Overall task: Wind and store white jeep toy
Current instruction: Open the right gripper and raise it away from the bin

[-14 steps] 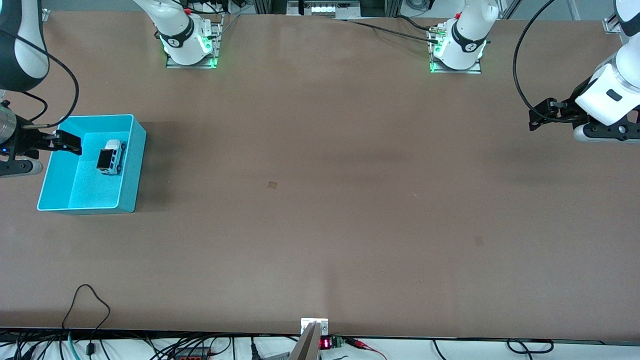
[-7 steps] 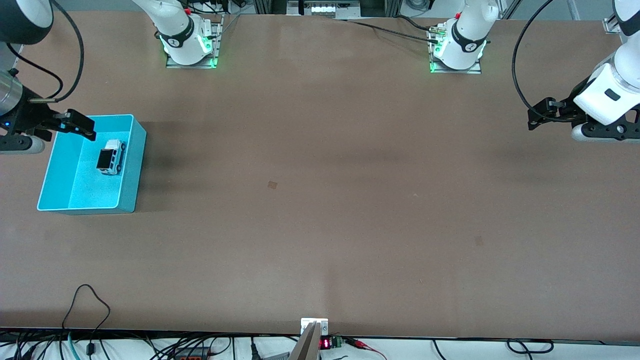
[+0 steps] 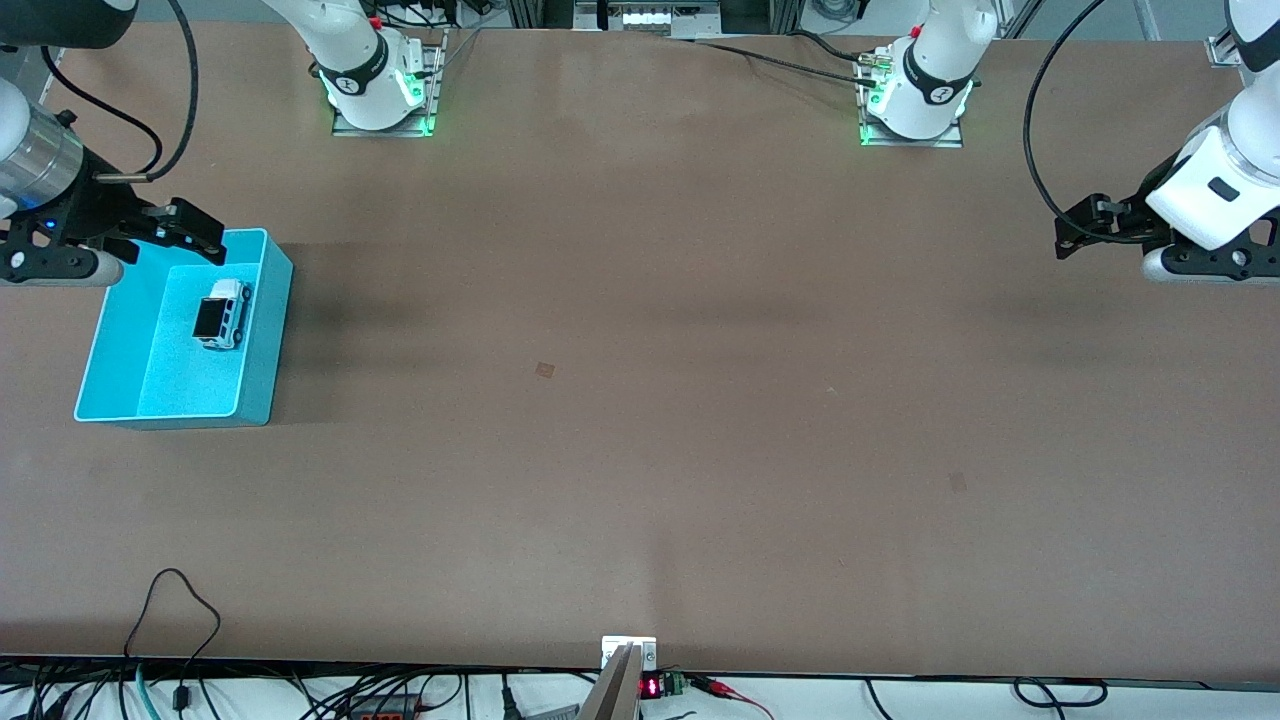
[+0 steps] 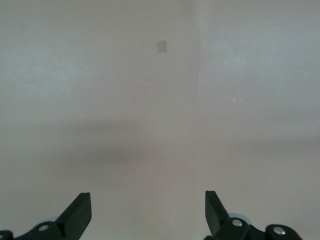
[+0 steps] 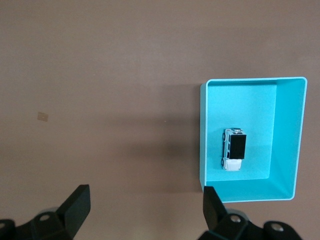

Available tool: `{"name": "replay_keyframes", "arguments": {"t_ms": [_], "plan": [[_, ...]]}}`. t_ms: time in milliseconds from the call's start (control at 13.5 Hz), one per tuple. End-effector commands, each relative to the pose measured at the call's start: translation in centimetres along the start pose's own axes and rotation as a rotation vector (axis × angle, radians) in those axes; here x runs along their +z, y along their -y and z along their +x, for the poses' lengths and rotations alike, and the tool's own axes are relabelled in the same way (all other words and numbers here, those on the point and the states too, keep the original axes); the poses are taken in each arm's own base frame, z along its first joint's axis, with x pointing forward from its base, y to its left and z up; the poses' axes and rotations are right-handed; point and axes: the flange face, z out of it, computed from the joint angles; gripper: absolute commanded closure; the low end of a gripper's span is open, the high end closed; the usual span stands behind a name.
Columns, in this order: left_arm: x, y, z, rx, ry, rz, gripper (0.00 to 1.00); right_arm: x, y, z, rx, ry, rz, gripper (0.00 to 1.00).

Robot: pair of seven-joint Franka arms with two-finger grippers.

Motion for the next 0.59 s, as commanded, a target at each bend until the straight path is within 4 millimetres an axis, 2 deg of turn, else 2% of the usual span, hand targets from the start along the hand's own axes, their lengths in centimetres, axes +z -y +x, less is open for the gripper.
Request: {"name": "replay_keyframes", "arguments": {"t_ms": [0,518], "plan": [[-0.71,-0.13,0.05,-0.001,0.005,-0.014,0.0,-1.95,-0.62,-1.3,0.031,-0.013,0.052,0.0],[-0.7,-0.15,0.03,-0.001,0.006,-0.015,0.0,-1.55,-0.92,-0.84,0.017,-0.012,0.05,0.0]]}}
